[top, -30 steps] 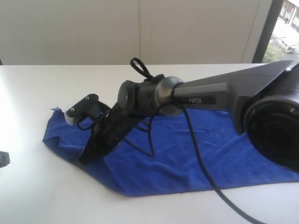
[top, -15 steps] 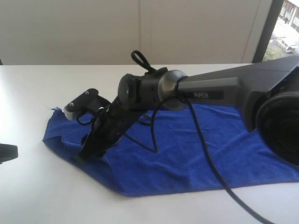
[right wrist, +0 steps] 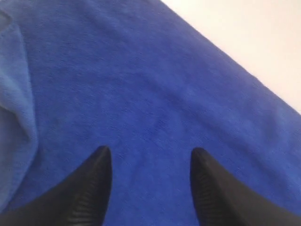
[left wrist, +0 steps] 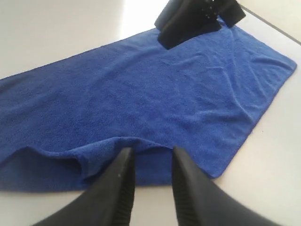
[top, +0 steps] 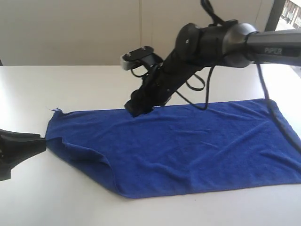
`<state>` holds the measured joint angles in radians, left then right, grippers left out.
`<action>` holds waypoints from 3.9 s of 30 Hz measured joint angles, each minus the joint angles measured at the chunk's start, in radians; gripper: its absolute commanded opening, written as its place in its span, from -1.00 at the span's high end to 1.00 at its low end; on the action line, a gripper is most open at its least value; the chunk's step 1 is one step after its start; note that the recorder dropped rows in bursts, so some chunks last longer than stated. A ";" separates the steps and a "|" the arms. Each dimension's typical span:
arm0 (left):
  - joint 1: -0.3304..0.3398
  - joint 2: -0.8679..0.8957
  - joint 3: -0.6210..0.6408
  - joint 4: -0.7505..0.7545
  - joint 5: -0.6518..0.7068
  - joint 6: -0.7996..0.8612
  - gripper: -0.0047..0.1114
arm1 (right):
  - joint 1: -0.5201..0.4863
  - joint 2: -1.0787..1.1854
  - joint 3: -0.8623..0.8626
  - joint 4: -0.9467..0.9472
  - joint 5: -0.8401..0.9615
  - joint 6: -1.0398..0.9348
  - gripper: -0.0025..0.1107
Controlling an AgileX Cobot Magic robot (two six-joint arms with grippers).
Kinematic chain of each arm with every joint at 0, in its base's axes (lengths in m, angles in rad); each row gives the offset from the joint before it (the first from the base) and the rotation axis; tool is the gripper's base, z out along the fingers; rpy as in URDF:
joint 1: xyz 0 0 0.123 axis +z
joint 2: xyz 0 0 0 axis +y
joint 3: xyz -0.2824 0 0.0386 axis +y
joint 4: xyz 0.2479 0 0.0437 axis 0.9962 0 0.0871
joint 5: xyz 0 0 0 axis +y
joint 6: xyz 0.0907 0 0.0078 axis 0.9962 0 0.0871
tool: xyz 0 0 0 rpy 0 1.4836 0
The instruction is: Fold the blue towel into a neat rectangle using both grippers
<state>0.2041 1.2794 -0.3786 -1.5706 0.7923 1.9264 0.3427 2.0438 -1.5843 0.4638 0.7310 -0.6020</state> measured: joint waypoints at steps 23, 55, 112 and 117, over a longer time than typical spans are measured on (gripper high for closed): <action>-0.017 0.657 -0.282 -0.014 0.203 -0.261 0.18 | -0.182 0.000 0.000 0.031 0.101 -0.002 0.12; -0.133 0.685 -0.388 -0.151 -0.039 0.026 -0.08 | -0.182 0.056 0.000 0.033 0.106 0.009 0.16; -0.111 0.554 -0.534 0.772 0.206 -0.995 0.92 | -0.182 0.056 0.000 -0.018 0.076 0.019 0.25; -0.111 0.554 -0.534 0.835 0.210 -1.030 0.92 | -0.182 0.056 0.000 -0.018 0.076 0.019 0.25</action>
<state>0.0933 1.8335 -0.9128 -0.7355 1.0025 0.8962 0.1606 2.1001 -1.5843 0.4457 0.8071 -0.5832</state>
